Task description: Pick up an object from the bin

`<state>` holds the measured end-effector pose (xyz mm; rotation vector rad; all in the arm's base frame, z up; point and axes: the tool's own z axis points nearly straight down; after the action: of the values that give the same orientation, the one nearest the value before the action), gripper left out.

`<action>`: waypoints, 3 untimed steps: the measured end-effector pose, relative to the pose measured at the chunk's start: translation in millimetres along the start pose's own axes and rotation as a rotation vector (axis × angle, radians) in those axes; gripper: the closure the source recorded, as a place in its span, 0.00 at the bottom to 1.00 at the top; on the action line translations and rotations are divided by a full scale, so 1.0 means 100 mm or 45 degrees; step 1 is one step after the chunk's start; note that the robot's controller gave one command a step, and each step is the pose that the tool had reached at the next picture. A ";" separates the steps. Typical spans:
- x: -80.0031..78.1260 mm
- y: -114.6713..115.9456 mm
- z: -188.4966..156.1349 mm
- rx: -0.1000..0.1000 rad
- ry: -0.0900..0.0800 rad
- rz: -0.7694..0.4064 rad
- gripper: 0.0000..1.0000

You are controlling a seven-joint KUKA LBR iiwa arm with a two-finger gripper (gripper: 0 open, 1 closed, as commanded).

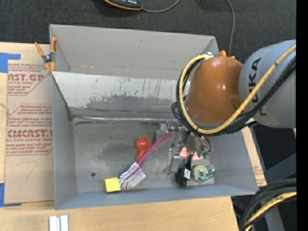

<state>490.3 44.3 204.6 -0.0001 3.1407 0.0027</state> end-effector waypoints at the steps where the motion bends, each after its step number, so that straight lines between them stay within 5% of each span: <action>1: 0.00 0.00 0.00 0.000 0.000 0.000 0.00; 2: 0.05 0.37 0.41 -0.002 0.003 0.133 0.00; 3: -0.15 0.24 0.44 -0.002 0.000 0.070 0.00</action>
Offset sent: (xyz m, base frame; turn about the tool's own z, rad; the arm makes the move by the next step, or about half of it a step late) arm -0.0042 0.0353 -0.0389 0.1074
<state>505.7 68.4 160.5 0.0859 3.1398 0.0049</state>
